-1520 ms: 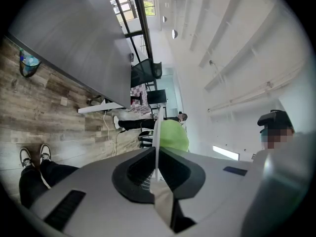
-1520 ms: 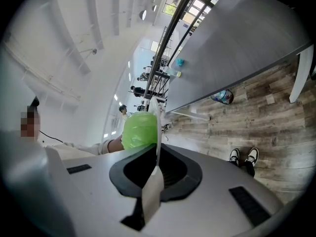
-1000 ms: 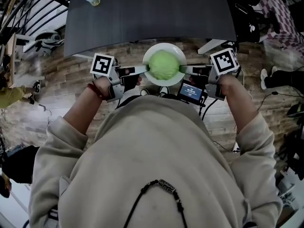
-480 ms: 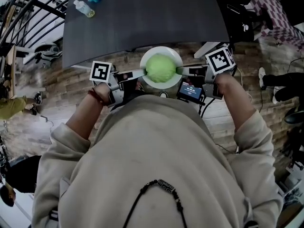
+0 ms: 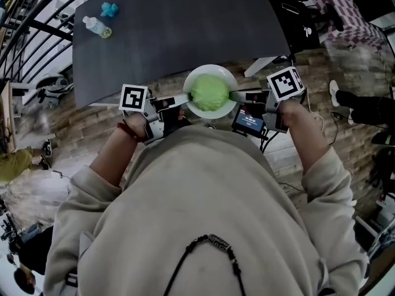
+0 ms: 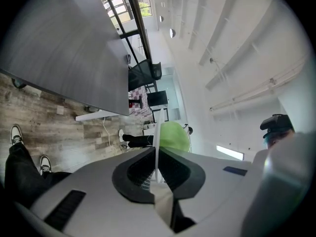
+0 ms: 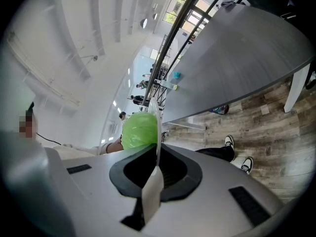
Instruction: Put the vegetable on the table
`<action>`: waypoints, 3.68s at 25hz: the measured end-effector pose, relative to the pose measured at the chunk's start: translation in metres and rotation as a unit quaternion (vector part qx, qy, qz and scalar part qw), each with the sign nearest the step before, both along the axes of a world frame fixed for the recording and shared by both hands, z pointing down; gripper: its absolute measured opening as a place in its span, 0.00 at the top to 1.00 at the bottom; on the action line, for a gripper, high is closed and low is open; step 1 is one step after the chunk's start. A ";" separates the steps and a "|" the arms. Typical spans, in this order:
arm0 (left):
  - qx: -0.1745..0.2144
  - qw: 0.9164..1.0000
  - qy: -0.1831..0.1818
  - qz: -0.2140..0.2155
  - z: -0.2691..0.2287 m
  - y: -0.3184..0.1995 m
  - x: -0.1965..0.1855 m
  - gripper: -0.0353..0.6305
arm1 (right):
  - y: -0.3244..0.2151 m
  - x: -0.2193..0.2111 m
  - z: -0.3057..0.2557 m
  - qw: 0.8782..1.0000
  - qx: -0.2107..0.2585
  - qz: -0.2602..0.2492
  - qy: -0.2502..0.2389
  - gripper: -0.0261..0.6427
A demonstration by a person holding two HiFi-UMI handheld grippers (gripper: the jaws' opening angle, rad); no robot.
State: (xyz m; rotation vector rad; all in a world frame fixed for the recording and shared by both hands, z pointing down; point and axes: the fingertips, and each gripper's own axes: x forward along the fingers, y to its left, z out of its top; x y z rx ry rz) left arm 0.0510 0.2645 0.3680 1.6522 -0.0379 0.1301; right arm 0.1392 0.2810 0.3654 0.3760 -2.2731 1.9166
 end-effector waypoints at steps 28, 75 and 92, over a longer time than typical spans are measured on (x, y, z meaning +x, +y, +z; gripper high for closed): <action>0.007 0.999 0.022 0.025 0.014 -0.172 -0.149 0.92 | -0.172 -0.151 0.009 0.999 -0.007 0.036 0.031 0.92; -0.032 0.991 -0.022 -0.128 0.038 -0.333 -0.083 0.91 | -0.360 -0.080 0.040 0.996 -0.023 -0.089 0.004 0.92; -0.021 0.993 -0.032 -0.108 0.028 -0.346 -0.098 0.92 | -0.369 -0.092 0.030 0.997 -0.013 -0.068 0.022 0.92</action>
